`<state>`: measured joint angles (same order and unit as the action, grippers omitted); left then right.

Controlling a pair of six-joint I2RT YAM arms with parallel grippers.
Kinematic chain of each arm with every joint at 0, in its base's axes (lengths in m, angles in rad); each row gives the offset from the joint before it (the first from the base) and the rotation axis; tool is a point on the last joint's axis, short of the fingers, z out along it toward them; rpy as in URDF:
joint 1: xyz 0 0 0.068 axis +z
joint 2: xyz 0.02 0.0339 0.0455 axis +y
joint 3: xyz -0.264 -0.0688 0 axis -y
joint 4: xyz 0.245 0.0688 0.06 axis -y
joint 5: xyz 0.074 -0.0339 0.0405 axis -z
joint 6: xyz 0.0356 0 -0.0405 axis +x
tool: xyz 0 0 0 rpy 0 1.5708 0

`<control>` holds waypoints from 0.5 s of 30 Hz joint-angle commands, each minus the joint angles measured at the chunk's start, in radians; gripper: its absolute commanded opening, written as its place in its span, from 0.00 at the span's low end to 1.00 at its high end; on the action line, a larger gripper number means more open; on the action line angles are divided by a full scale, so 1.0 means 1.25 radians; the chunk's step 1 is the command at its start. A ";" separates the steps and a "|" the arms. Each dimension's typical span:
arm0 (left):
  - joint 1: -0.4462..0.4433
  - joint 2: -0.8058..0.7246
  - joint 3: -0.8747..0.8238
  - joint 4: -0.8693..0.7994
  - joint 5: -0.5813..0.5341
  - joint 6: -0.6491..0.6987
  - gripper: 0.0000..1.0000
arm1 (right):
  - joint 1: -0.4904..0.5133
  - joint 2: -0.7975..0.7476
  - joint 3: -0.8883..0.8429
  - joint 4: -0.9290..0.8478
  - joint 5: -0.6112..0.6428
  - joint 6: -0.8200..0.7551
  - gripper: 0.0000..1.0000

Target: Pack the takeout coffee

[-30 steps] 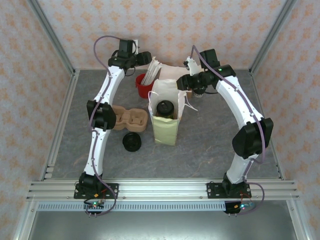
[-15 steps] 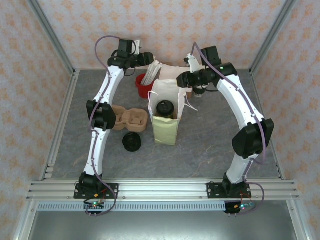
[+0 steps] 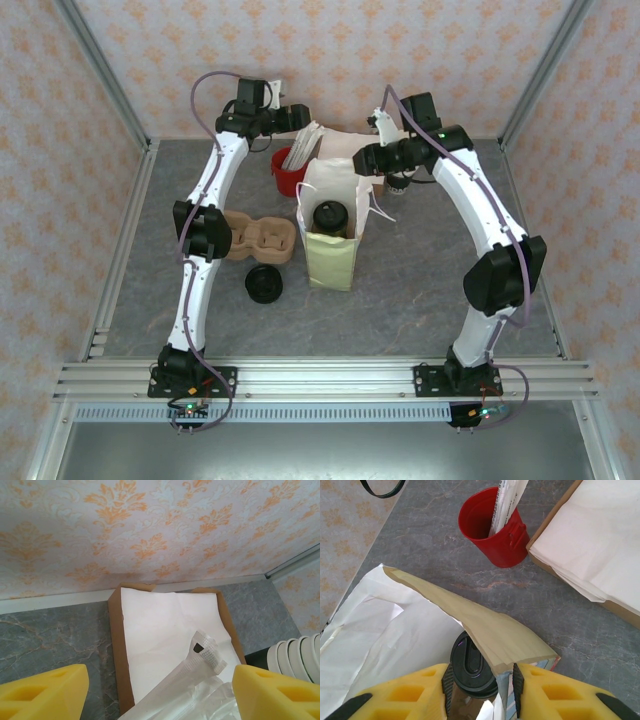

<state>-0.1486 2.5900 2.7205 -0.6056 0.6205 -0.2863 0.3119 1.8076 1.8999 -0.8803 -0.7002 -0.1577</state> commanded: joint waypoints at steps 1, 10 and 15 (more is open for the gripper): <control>-0.001 0.001 0.031 0.041 -0.020 0.000 0.76 | 0.000 0.005 0.028 -0.022 -0.003 -0.012 0.38; -0.009 0.021 0.040 0.049 -0.023 -0.010 0.78 | 0.000 0.005 0.031 -0.033 0.003 -0.017 0.38; -0.009 0.024 0.039 0.045 -0.050 -0.013 0.78 | 0.000 0.008 0.036 -0.036 0.007 -0.016 0.38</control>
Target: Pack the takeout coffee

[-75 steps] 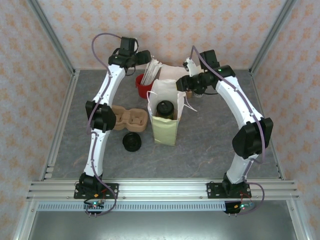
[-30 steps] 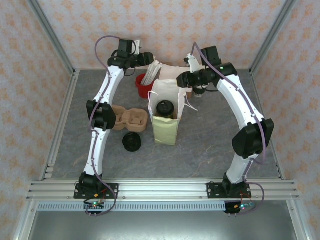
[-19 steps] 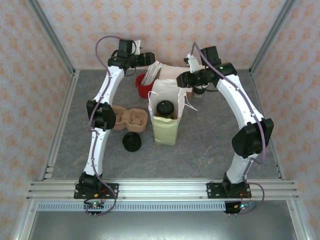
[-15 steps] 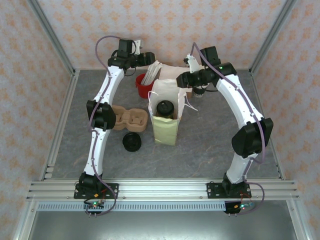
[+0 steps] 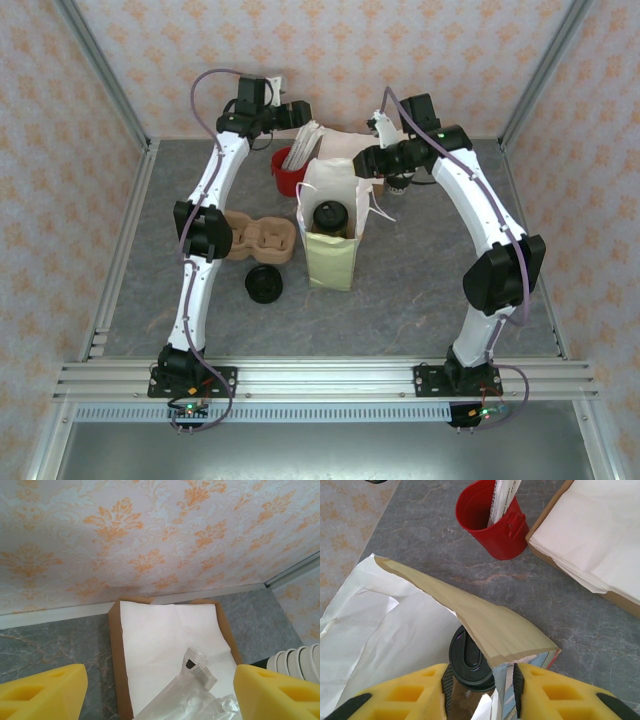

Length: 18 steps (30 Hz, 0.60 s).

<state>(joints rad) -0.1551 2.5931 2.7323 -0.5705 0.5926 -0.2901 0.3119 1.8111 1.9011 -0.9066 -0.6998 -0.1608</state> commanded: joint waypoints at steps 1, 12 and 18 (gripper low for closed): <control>-0.002 0.023 0.029 0.015 -0.032 -0.009 0.78 | 0.001 0.007 0.036 -0.016 0.008 -0.014 0.38; 0.003 0.027 0.028 -0.044 -0.058 0.010 0.75 | 0.000 0.015 0.046 -0.025 0.017 -0.013 0.38; 0.016 0.006 0.028 -0.059 -0.140 0.001 0.69 | 0.001 0.022 0.051 -0.027 0.019 -0.006 0.38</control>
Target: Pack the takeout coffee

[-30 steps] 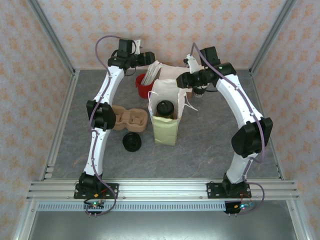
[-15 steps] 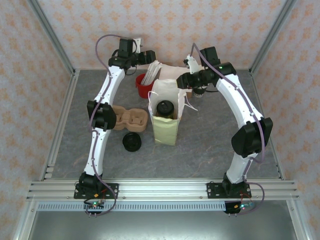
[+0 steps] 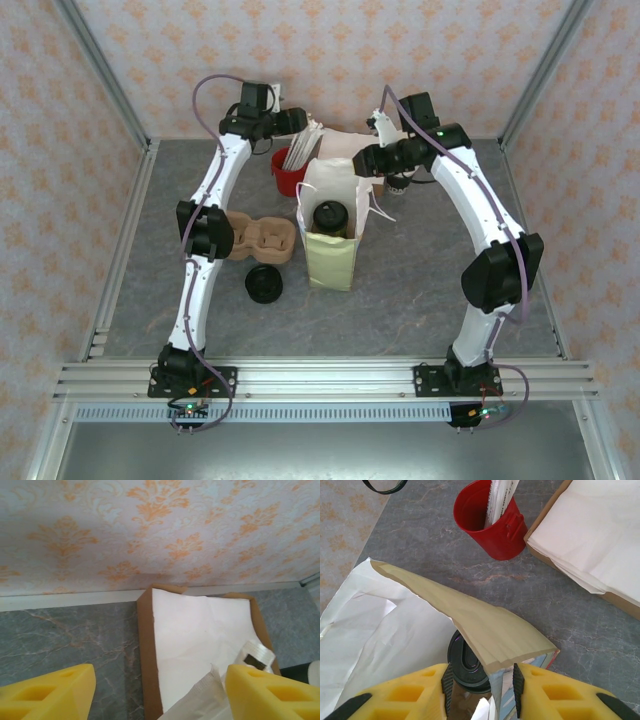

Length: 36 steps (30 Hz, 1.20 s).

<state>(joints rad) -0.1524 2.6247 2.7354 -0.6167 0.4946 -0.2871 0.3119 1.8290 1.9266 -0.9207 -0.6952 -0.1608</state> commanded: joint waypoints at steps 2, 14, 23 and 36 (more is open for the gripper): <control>0.018 -0.028 0.026 -0.030 -0.090 -0.003 0.68 | 0.001 0.008 0.031 -0.017 0.019 -0.005 0.38; 0.035 -0.078 0.017 -0.047 -0.106 0.011 0.71 | 0.001 0.009 0.029 -0.012 0.021 0.002 0.39; 0.018 -0.096 -0.018 -0.078 -0.078 0.029 0.68 | 0.001 0.019 0.040 -0.010 0.016 0.001 0.39; 0.007 -0.085 -0.050 -0.096 -0.104 0.044 0.49 | 0.001 0.019 0.059 -0.013 0.018 -0.003 0.39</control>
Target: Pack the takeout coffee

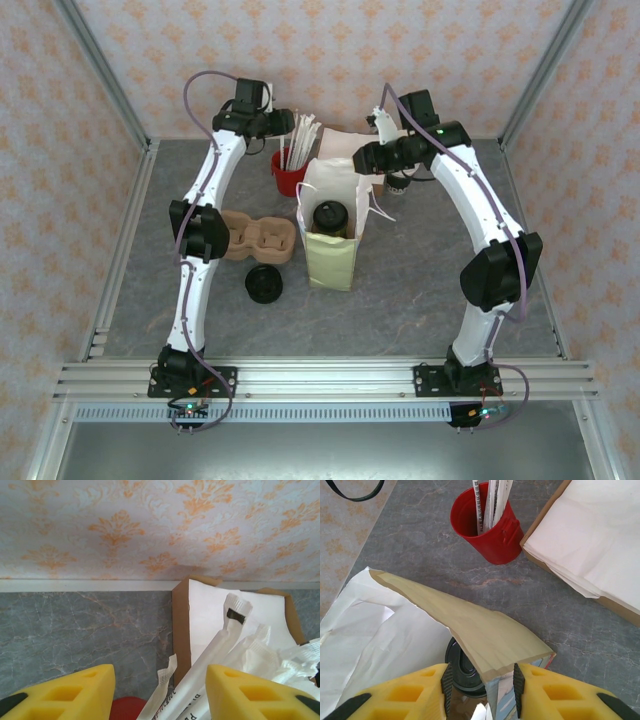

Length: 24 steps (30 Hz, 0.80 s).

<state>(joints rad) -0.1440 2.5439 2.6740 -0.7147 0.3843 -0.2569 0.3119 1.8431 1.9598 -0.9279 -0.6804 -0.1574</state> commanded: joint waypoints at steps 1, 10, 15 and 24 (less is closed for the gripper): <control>0.000 -0.020 -0.001 -0.016 -0.022 0.021 0.47 | 0.001 0.007 0.034 -0.007 0.006 -0.005 0.39; 0.001 -0.020 0.000 -0.012 -0.025 0.038 0.31 | -0.002 0.004 0.087 0.005 0.021 0.004 0.39; 0.001 -0.017 -0.001 0.005 -0.017 0.046 0.22 | -0.020 0.000 0.152 0.053 0.025 0.051 0.39; 0.000 -0.034 -0.024 0.030 0.003 0.037 0.16 | -0.052 0.053 0.332 0.079 0.057 0.187 0.44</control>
<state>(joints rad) -0.1440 2.5435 2.6617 -0.7063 0.3790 -0.2146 0.2512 1.8801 2.2875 -0.8440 -0.6205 0.0086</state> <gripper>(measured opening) 0.158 0.433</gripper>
